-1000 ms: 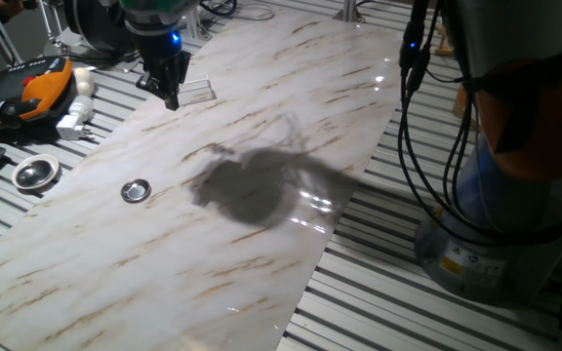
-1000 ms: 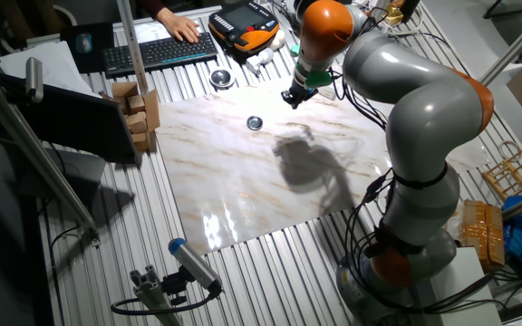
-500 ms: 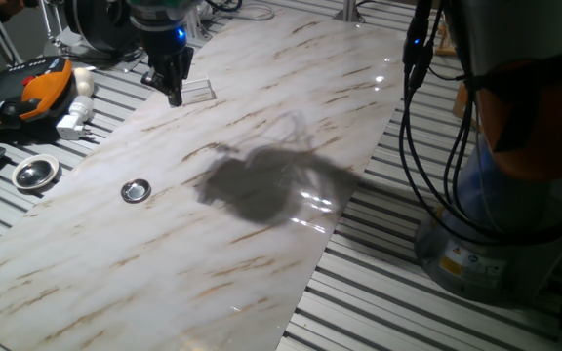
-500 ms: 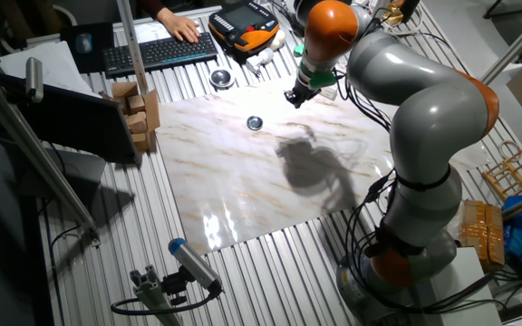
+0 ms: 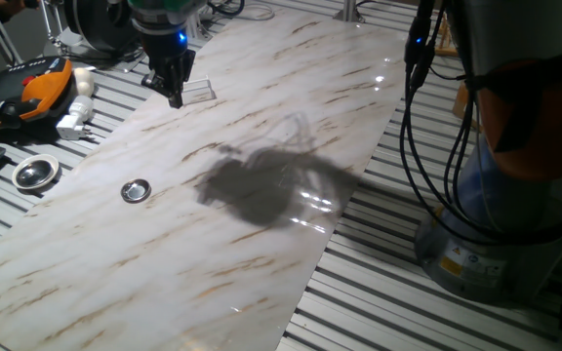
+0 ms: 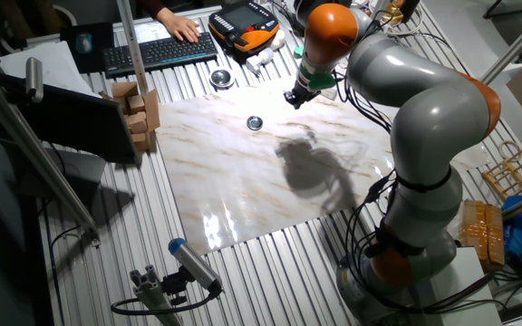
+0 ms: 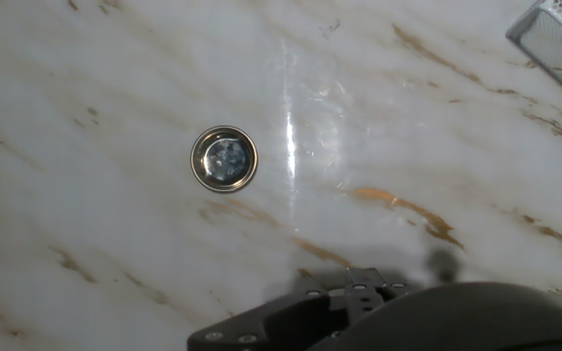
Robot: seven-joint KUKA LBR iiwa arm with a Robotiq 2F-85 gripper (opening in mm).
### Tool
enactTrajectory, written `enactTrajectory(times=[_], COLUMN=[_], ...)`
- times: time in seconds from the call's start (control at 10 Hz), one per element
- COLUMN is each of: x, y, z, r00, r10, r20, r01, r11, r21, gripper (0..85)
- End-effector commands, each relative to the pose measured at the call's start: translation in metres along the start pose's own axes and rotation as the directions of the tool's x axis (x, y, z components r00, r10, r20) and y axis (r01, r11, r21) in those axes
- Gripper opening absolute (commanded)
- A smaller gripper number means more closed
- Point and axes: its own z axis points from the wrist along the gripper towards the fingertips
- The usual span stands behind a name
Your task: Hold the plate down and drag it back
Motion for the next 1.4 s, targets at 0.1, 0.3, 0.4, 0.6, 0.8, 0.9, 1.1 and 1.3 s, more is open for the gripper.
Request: enactTrajectory(times=[0.1,0.3,0.4,0.6,0.8,0.9,1.1,1.3], x=[0.0001,-0.0005,-0.0009,-0.0012,-0.0010,-0.0012,-0.0013,-0.0018], y=[0.0001,0.0005,0.0006,0.0009,0.0007,0.0009,0.0010,0.0010], z=[0.0012,0.0030,0.0039,0.0047,0.0048,0.0048,0.0053,0.0070], r00=[1.000,1.000,1.000,1.000,1.000,1.000,1.000,1.000], r10=[0.002,0.005,0.006,0.007,0.007,0.007,0.007,0.007], r20=[-0.004,-0.001,-0.001,-0.001,0.000,0.000,0.000,0.003], r01=[-0.002,-0.005,-0.006,-0.007,-0.007,-0.007,-0.007,-0.007], r11=[1.000,1.000,1.000,1.000,1.000,1.000,1.000,1.000], r21=[-0.003,0.001,0.000,-0.005,-0.005,-0.005,-0.006,-0.006], gripper=[0.0,0.0,0.0,0.0,0.0,0.0,0.0,0.0])
